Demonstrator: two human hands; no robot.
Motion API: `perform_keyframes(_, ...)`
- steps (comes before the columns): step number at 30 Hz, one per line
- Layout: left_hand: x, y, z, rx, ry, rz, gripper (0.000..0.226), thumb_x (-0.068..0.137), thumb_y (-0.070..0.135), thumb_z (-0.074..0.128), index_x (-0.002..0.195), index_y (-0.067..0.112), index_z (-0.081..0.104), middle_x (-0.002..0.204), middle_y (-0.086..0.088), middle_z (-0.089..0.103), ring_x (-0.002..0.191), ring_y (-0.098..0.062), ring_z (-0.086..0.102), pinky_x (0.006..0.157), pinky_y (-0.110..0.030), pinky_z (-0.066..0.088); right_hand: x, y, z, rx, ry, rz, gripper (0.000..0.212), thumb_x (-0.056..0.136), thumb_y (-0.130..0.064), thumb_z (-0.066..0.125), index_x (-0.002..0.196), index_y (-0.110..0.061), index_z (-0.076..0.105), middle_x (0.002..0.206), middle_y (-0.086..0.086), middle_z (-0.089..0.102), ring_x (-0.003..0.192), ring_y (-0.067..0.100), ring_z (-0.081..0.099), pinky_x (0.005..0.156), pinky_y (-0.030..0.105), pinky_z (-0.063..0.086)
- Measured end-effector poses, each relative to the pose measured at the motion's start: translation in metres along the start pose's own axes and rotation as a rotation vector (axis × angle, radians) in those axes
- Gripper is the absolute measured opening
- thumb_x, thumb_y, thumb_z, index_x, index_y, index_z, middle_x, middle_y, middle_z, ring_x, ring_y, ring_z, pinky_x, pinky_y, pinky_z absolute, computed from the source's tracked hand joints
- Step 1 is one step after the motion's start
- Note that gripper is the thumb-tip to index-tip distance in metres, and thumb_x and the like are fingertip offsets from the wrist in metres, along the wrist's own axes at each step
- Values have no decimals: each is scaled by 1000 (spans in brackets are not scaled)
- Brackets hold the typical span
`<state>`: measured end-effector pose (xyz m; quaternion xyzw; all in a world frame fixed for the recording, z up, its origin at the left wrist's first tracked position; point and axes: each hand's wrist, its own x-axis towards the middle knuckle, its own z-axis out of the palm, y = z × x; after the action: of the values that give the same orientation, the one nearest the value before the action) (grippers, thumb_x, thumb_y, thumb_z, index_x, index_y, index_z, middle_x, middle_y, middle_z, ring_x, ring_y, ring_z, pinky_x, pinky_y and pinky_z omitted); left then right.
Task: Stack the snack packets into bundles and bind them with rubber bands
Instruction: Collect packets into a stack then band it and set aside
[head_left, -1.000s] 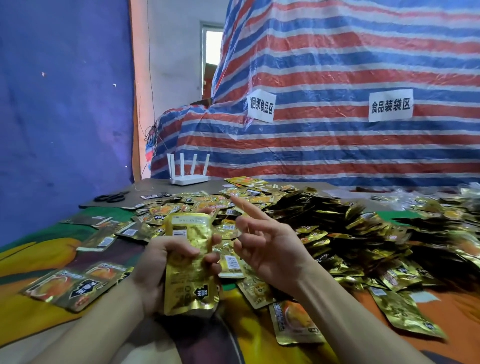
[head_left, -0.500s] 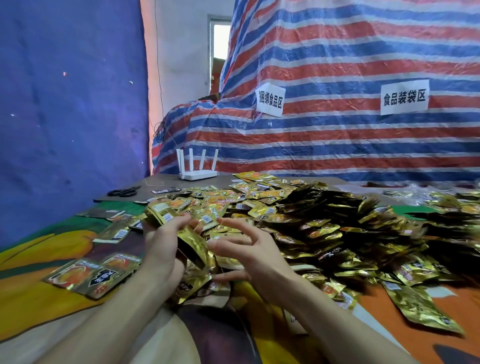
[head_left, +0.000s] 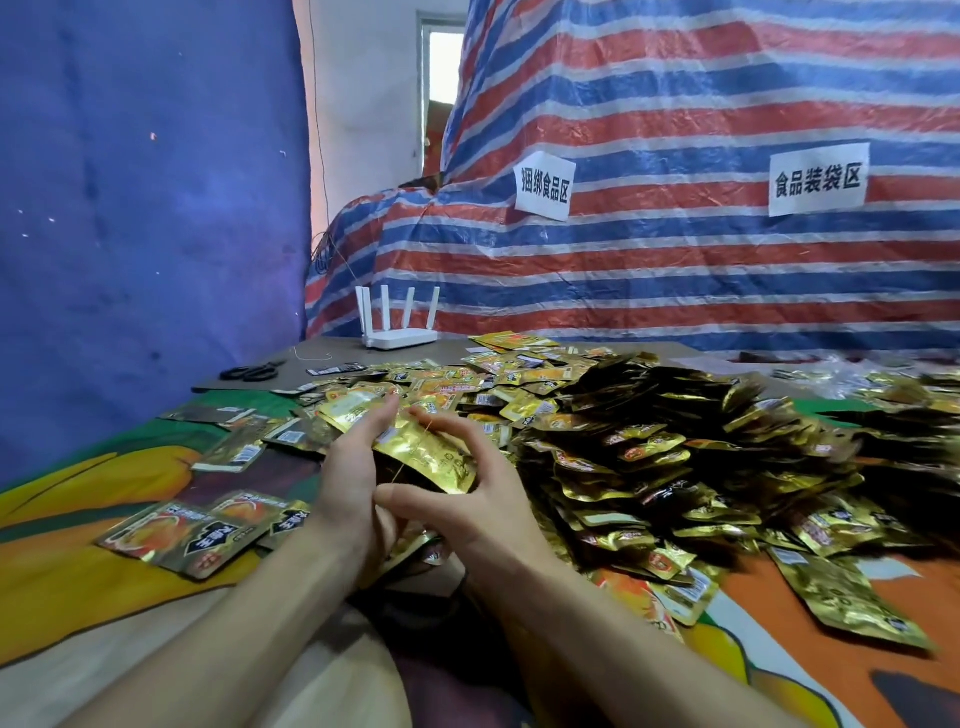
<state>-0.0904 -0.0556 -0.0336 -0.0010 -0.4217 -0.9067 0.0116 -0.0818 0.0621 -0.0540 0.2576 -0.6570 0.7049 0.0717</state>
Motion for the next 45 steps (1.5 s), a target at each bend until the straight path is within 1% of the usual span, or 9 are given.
perform_keyframes(3,8,-1,-6,-29,-34,-47,44,76,43,70,82,1,81,95,-20,76,83,-37,76,65,-46,62,-1,-1,-2,24,31,-13,60,65,-3,92,114,-30,70,113,-16,71,107,-2,66,98,27,53)
perform_keyframes(8,10,-3,-8,-44,-33,-81,43,83,40,63,83,0,81,93,-18,76,79,-34,76,69,-45,63,1,-5,-8,43,27,-17,63,67,3,88,120,-23,66,115,-7,67,86,-17,64,65,7,50)
perform_keyframes(15,12,-7,-8,-98,-67,-40,39,80,32,65,78,-5,79,98,-21,74,84,-36,75,73,-50,62,6,0,-14,-84,3,74,53,70,-17,91,112,-26,59,114,-8,63,93,-5,66,71,11,52)
perform_keyframes(19,11,-10,-10,-40,-96,-38,48,79,35,67,107,-4,73,116,-24,71,102,-39,72,78,-52,61,7,3,-14,-475,-32,-39,74,61,-42,94,120,-38,49,121,-14,53,110,-14,49,85,0,40)
perform_keyframes(24,11,-12,-10,54,-147,26,32,74,30,66,87,6,82,101,-20,76,89,-34,76,64,-40,61,9,-2,-20,-573,-91,-91,90,66,-38,90,140,-48,40,128,-6,52,119,2,50,87,6,37)
perform_keyframes(29,11,-16,-9,200,-47,34,43,69,23,78,107,4,77,106,-20,75,91,-36,75,74,-44,62,5,-7,-25,-609,-102,-84,83,68,-31,83,138,-48,44,116,-11,65,100,2,61,80,7,48)
perform_keyframes(33,9,-17,-8,336,-90,171,53,57,25,92,102,4,77,98,-19,76,78,-30,76,62,-36,62,3,-17,-38,-617,-49,-85,76,63,-38,79,133,-45,51,111,-12,69,93,2,66,78,20,56)
perform_keyframes(38,7,-23,-4,568,-136,206,72,61,51,82,125,31,56,104,3,78,93,-16,75,78,-33,56,11,-45,-71,-721,82,-78,66,72,-29,84,130,-30,52,101,-12,62,80,4,64,64,18,55)
perform_keyframes(45,3,-28,-4,894,-164,365,27,89,24,76,114,27,65,108,-4,73,98,-16,70,85,-32,56,76,-97,-163,-1068,454,-54,40,80,-31,78,113,-18,59,114,15,59,92,26,59,68,30,49)
